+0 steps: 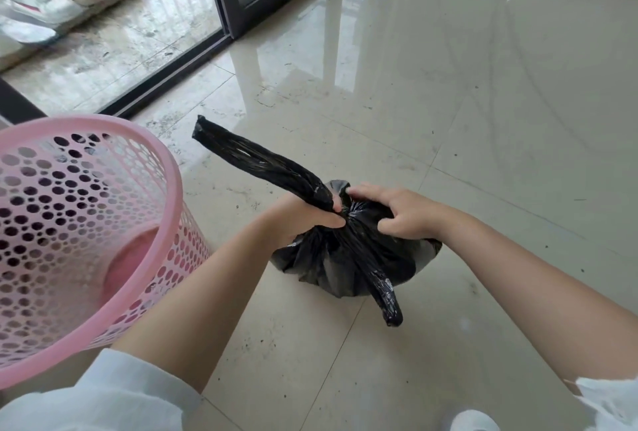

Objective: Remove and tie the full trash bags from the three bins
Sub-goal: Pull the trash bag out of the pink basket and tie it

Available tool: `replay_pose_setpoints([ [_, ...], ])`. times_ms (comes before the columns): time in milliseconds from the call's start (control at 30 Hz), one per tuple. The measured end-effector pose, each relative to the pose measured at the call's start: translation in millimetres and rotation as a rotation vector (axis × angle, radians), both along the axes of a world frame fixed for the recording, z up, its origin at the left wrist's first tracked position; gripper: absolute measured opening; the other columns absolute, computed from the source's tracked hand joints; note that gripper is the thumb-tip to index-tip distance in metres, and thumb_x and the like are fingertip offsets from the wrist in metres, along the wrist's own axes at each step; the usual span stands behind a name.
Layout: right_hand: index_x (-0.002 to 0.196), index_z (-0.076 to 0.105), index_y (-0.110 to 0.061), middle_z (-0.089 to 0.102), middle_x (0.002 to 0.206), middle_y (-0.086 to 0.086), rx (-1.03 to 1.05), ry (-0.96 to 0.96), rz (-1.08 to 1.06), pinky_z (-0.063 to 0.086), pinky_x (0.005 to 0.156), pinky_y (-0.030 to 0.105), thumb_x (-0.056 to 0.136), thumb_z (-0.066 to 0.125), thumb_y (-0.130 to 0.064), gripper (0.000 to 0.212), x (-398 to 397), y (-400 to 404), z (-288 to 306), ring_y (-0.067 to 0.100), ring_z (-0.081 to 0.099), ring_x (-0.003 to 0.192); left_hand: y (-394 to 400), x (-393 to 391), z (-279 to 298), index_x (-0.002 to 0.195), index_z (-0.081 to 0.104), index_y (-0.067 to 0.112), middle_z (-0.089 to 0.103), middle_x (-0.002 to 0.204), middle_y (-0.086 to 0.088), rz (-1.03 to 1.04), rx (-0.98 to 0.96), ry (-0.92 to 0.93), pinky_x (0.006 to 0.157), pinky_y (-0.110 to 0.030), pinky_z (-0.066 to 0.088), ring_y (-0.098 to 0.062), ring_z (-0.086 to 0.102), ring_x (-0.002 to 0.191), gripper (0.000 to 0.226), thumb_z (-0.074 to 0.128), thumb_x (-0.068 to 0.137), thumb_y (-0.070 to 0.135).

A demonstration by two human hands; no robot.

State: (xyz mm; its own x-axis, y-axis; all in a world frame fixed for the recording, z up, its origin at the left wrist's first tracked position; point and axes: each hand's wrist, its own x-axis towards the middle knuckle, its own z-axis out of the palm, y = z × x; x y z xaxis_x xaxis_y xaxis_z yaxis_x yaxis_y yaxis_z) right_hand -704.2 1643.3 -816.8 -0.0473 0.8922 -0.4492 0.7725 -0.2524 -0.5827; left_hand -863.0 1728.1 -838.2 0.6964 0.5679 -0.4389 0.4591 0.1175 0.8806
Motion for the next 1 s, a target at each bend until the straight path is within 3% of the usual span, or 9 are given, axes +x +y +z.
replay_pose_setpoints([
  [167,0.109,0.062,-0.003,0.064,0.102,0.013,-0.004,0.030,-0.117,0.031,0.071,0.020,0.085,0.042,0.001,0.031,-12,3,-12,0.019,0.053,0.095,-4,9,2,0.058,0.051,0.017,0.052,0.066,0.003,0.271,0.053,0.013,0.065,-0.016,0.043,-0.010,0.052,0.067,0.038,0.061,0.075,-0.016],
  [300,0.081,0.053,0.006,0.052,0.076,0.014,0.069,-0.048,-0.136,0.022,0.062,0.029,0.089,0.039,-0.004,0.019,-22,11,-13,0.019,0.045,0.079,4,10,-4,0.064,0.055,0.014,0.054,0.069,0.002,0.431,0.157,0.066,0.075,-0.024,0.042,-0.015,0.053,0.085,0.026,0.062,0.075,-0.008],
  [400,0.068,0.041,-0.009,0.050,0.071,0.011,0.106,-0.118,-0.088,0.025,0.063,0.030,0.079,0.031,-0.024,0.021,-29,9,-14,0.019,0.044,0.075,-2,7,-3,0.077,0.055,0.008,0.052,0.077,-0.007,0.311,0.484,0.071,0.070,-0.029,0.035,-0.019,0.048,0.082,0.008,0.049,0.079,0.012],
  [533,0.065,0.036,-0.011,0.060,0.083,0.023,0.132,-0.182,-0.041,0.029,0.064,0.029,0.072,0.026,-0.026,0.020,-34,7,-17,0.021,0.042,0.072,0,9,-13,0.101,0.048,0.008,0.059,0.101,-0.020,0.107,0.733,0.405,0.071,-0.034,0.036,-0.028,0.054,0.088,0.010,0.042,0.092,0.007],
  [600,0.074,0.044,-0.006,0.061,0.083,0.022,0.127,-0.178,-0.063,0.031,0.065,0.031,0.081,0.030,-0.023,0.023,-33,4,-21,0.022,0.045,0.073,3,10,-15,0.084,0.048,0.008,0.060,0.077,-0.009,0.160,0.533,0.301,0.067,-0.034,0.044,-0.024,0.058,0.075,0.012,0.041,0.092,0.004],
  [667,0.079,0.048,0.000,0.060,0.077,0.019,0.130,-0.157,-0.113,0.034,0.067,0.034,0.087,0.036,-0.014,0.020,-28,-2,-27,0.028,0.051,0.077,3,8,-13,0.067,0.046,0.011,0.056,0.056,0.005,0.207,0.119,0.067,0.055,-0.011,0.044,-0.003,0.057,0.054,0.034,0.035,0.093,-0.008],
  [733,0.084,0.050,0.002,0.063,0.087,0.024,0.133,-0.160,-0.143,0.037,0.068,0.035,0.088,0.039,-0.007,0.014,-22,-7,-31,0.035,0.057,0.085,1,2,-11,0.071,0.050,0.015,0.055,0.062,0.003,0.216,-0.134,-0.031,0.050,-0.003,0.043,0.001,0.055,0.058,0.038,0.034,0.092,-0.013],
  [800,0.087,0.050,0.000,0.063,0.097,0.026,0.129,-0.187,-0.133,0.033,0.067,0.033,0.089,0.039,-0.006,0.012,-20,-7,-30,0.035,0.057,0.092,-1,-3,-12,0.078,0.056,0.014,0.062,0.063,0.000,0.327,-0.358,-0.155,0.053,-0.008,0.049,-0.005,0.057,0.063,0.034,0.035,0.094,-0.007],
  [1000,0.103,0.049,0.003,0.061,0.107,0.023,0.075,-0.199,-0.055,0.043,0.080,0.038,0.089,0.038,-0.006,0.020,-28,-10,-36,0.036,0.057,0.100,-10,5,-18,0.081,0.058,0.016,0.071,0.053,0.009,0.503,-0.520,-0.345,0.056,-0.016,0.053,-0.006,0.067,0.057,0.034,0.033,0.097,0.000],
])
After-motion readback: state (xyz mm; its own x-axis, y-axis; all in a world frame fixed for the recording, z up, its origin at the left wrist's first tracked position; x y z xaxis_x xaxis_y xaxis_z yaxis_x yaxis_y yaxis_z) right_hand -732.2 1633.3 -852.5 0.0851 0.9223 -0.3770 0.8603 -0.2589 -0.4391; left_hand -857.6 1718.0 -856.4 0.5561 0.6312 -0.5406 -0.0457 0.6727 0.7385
